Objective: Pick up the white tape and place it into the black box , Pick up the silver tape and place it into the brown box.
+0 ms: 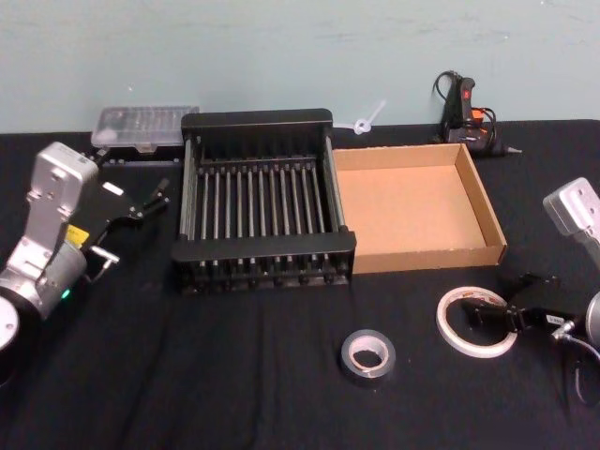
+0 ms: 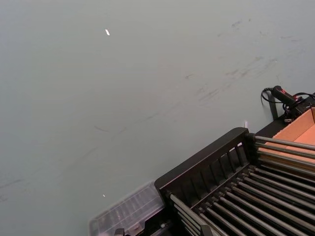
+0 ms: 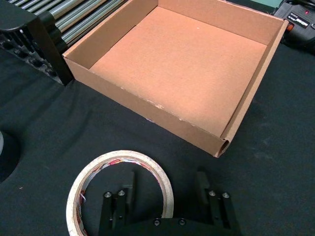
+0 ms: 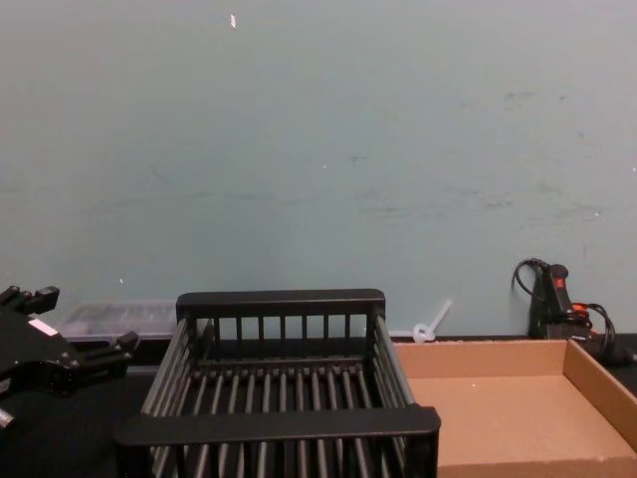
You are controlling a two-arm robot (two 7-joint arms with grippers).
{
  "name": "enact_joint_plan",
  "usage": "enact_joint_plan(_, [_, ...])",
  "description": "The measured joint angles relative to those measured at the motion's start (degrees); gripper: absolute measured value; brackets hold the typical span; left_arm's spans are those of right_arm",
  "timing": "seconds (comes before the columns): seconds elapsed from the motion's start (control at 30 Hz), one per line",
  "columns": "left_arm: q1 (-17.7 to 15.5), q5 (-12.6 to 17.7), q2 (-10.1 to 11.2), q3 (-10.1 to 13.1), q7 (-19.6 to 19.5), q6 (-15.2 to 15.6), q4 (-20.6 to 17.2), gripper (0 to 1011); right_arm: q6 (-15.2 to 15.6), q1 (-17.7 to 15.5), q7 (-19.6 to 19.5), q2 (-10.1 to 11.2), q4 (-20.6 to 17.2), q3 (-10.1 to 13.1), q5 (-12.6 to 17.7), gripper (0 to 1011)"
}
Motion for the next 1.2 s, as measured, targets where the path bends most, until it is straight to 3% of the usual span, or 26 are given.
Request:
enact_joint_plan(0.2, [0.0,0.0,0.0,0.0,0.0,0.0,0.0,1001,0.0,0.0,0.0,0.0,0.0,0.0,0.0,638])
enact_joint_plan(0.7, [0.0,0.0,0.0,0.0,0.0,0.0,0.0,1001,0.0,0.0,0.0,0.0,0.0,0.0,0.0,140])
enact_joint_plan(0.8, [0.0,0.0,0.0,0.0,0.0,0.0,0.0,1001,0.0,0.0,0.0,0.0,0.0,0.0,0.0,100])
enact_joint_plan(1.2, [0.0,0.0,0.0,0.0,0.0,0.0,0.0,1001,0.0,0.0,0.0,0.0,0.0,0.0,0.0,96])
